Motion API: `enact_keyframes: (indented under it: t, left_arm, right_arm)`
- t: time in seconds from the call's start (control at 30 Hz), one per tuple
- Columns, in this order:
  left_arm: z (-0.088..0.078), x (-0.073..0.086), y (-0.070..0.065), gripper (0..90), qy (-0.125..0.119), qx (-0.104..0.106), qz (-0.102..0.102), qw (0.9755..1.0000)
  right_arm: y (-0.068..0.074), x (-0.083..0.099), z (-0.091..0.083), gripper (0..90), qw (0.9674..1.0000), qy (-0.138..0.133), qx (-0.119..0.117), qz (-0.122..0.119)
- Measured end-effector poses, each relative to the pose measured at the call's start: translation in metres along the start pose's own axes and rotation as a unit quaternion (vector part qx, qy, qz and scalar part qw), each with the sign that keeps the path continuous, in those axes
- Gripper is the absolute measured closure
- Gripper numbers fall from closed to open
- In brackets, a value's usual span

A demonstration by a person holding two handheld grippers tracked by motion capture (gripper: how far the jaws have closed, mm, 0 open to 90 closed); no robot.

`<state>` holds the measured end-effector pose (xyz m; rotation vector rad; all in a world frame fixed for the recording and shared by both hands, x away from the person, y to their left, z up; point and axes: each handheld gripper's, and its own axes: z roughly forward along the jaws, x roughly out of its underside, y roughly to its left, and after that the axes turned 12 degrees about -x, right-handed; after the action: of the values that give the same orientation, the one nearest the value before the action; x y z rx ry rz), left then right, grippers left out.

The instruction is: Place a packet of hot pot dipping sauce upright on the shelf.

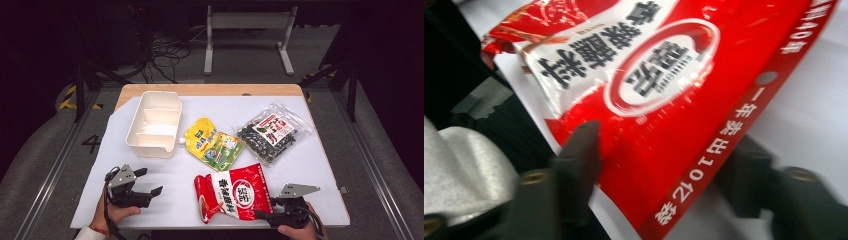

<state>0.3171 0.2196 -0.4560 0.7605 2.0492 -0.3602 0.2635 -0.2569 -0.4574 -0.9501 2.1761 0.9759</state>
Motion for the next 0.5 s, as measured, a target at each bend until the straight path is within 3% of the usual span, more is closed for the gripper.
enact_keyframes:
  t: [0.1, 0.23, 0.3, 0.33, 0.5]
  left_arm:
    - [0.007, -0.008, -0.004, 14.9, -0.002, 0.019, 0.001, 0.9998]
    - [0.015, -0.019, -0.01, 15.0, -0.006, 0.043, 0.011, 0.999]
    - [0.018, -0.024, -0.012, 15.3, -0.006, 0.054, 0.018, 0.9984]
    - [0.022, -0.03, -0.015, 15.3, -0.007, 0.075, 0.02, 0.9969]
    - [0.038, -0.047, -0.024, 15.7, -0.005, 0.115, 0.032, 0.9929]
  right_arm:
    - [-0.005, -0.005, 0.002, 72.9, 0.9998, -0.011, -0.017, -0.002]
    - [-0.004, -0.017, 0.002, 86.5, 0.9991, -0.014, -0.026, -0.03]
    - [-0.004, -0.029, 0.001, 89.7, 0.9981, -0.017, -0.03, -0.051]
    - [-0.003, -0.036, 0.002, 89.9, 0.9974, -0.015, -0.029, -0.065]
    - [-0.001, -0.067, 0.008, 90.0, 0.9931, -0.01, -0.015, -0.116]
